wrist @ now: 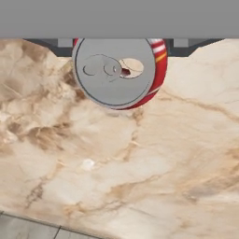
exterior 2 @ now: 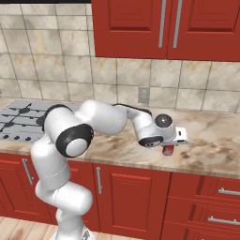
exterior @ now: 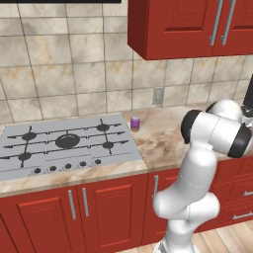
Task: Four empty soda cans are scattered around the kitchen. Gather all the cans and cluster them next to the stove for recycling.
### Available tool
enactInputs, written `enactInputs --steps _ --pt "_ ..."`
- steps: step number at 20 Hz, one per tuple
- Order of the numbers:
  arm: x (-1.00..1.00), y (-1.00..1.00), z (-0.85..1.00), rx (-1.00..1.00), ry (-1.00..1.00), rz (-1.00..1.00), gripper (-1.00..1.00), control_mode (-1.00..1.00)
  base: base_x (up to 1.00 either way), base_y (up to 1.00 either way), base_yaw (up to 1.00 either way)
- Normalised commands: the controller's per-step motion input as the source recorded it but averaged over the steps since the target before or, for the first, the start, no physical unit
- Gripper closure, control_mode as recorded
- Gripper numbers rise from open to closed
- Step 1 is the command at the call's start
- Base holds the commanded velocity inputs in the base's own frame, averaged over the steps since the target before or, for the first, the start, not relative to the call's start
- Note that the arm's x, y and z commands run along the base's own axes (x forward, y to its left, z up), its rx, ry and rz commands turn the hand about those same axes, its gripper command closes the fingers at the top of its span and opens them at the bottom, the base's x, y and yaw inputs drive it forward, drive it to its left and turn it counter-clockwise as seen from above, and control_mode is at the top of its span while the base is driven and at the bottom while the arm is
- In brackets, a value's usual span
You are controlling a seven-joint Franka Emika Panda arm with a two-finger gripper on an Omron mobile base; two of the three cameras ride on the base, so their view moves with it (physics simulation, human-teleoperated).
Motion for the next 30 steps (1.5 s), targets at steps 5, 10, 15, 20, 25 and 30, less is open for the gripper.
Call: enactInputs --steps 5,10,15,20,25,30 --pt "0.25 0.36 0.18 0.00 0.00 0.00 1.00 -1.00 0.00 0.00 0.00" --pt "0.24 0.40 0.06 0.00 0.00 0.00 1.00 -1.00 0.00 0.00 0.00" --pt "0.23 0.38 0.00 0.00 0.00 0.00 1.00 -1.00 0.00 0.00 0.00" --pt "0.21 0.36 0.00 0.00 0.00 0.00 1.00 -1.00 0.00 0.00 0.00" --pt "0.17 0.36 0.01 0.00 0.00 0.00 1.00 -1.00 0.00 0.00 0.00" --pt "0.14 0.40 0.04 0.00 0.00 0.00 1.00 -1.00 0.00 0.00 0.00"
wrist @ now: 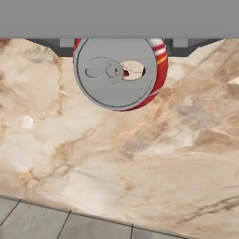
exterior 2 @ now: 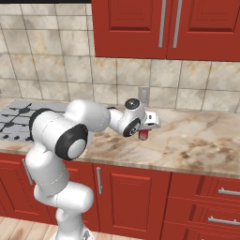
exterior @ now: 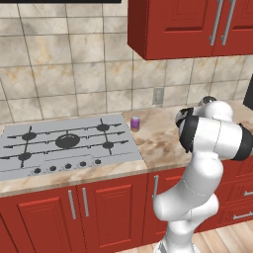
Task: Four empty soda cans are scattered around the kitchen. Gather all the cans and cluster them next to the stove for recycling.
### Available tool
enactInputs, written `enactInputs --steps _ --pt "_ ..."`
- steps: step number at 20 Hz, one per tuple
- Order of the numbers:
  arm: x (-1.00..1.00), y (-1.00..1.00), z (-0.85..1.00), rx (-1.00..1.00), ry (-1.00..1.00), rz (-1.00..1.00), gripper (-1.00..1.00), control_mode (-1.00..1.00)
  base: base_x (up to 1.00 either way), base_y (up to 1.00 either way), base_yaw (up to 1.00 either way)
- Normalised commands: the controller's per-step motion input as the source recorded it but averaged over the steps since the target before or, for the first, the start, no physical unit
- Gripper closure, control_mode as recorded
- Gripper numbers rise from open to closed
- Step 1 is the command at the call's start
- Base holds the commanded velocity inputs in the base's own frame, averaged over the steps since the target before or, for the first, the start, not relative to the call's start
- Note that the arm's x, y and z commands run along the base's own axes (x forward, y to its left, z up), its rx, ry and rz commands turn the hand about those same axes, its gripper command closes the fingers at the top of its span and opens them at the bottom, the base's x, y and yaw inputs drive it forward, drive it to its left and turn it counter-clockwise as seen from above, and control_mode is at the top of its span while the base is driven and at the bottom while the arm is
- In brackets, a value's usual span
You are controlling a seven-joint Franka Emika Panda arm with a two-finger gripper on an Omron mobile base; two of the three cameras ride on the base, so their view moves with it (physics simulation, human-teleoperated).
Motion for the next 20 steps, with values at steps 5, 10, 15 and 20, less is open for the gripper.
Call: enactInputs --steps 5,10,15,20 --pt "0.12 0.43 0.03 0.00 0.00 0.00 1.00 -1.00 0.00 0.00 0.00" --pt "0.12 0.46 0.02 0.00 0.00 0.01 1.00 -1.00 0.00 0.00 0.00" --pt "0.11 0.53 0.00 0.00 0.00 0.01 1.00 -1.00 0.00 0.00 0.00" --pt "0.10 0.55 0.00 0.00 0.00 0.02 1.00 -1.00 0.00 0.00 0.00"
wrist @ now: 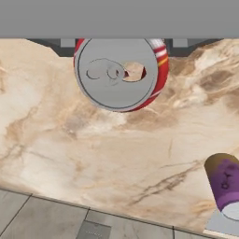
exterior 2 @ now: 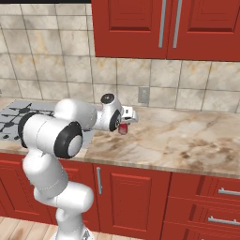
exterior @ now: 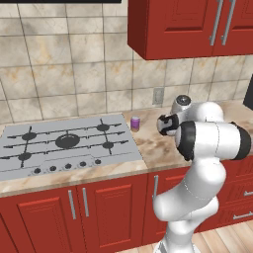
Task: Four empty soda cans are scattered around the kitchen. Gather all the cans and cluster them next to the stove for recycling.
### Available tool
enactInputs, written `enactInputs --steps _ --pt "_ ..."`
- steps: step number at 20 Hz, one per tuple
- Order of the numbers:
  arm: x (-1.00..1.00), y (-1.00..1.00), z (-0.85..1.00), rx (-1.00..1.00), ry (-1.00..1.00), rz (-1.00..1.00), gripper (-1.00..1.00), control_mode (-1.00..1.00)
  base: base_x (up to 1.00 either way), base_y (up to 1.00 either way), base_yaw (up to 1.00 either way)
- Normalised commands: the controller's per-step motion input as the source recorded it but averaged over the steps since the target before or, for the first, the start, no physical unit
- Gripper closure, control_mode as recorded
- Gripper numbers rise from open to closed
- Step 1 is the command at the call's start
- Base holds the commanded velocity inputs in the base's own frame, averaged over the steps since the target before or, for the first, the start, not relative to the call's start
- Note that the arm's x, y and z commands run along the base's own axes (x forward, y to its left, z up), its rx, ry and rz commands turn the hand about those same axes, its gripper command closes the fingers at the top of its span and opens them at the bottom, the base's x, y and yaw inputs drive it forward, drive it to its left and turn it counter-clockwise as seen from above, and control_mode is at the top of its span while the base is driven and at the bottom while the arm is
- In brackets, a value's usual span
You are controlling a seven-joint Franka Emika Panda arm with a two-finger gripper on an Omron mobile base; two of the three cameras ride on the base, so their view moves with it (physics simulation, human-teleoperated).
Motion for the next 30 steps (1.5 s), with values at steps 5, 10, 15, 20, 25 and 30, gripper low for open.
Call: enactInputs --steps 5,10,15,20,25,30 --pt "0.07 0.53 0.00 0.00 0.00 0.03 1.00 -1.00 0.00 0.00 0.00" --pt "0.09 0.43 0.00 0.00 0.00 0.03 1.00 -1.00 0.00 0.00 0.00" --pt "0.14 0.33 0.00 0.00 0.00 0.03 1.00 -1.00 0.00 0.00 0.00" --pt "0.14 0.25 -0.01 0.00 0.00 0.02 1.00 -1.00 0.00 0.00 0.00" --pt "0.08 0.21 -0.09 0.00 0.00 0.02 1.00 -1.00 0.00 0.00 0.00" --pt "0.01 0.19 -0.24 0.00 0.00 0.01 1.00 -1.00 0.00 0.00 0.00"
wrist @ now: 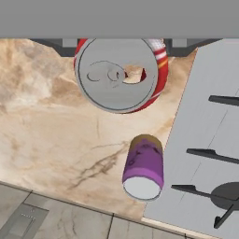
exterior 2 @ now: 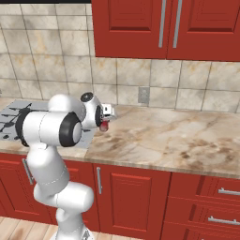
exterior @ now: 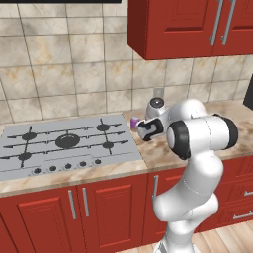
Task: Four empty soda cans are scattered around the kitchen. Gather all the cans and cluster them next to the stove for recycling.
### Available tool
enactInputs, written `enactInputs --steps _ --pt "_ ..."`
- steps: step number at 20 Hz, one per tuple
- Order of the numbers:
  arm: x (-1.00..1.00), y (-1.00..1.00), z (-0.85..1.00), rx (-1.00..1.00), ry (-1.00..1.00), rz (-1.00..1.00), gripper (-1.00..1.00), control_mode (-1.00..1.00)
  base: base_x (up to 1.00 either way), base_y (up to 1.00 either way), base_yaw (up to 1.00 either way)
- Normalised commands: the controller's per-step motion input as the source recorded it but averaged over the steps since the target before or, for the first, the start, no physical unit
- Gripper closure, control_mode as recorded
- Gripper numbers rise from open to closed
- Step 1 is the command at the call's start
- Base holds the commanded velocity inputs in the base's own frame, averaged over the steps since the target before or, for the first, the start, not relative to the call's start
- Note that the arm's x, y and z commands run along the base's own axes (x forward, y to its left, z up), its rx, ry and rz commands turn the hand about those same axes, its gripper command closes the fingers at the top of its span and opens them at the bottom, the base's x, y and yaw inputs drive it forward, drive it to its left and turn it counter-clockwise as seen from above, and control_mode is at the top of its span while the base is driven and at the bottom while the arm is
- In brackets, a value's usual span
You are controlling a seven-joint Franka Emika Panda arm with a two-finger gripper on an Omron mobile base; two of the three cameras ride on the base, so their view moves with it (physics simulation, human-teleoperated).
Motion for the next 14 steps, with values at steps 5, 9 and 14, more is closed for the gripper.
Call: enactInputs --steps 5,9,14 --pt "0.01 0.16 -0.10 0.00 0.00 0.00 1.00 -1.00 0.00 0.00 0.00" --pt "0.01 0.13 0.00 0.00 0.00 0.00 1.00 -1.00 0.00 0.00 0.00" --pt "0.04 0.11 -0.03 0.00 0.00 0.00 1.00 -1.00 0.00 0.00 0.00"
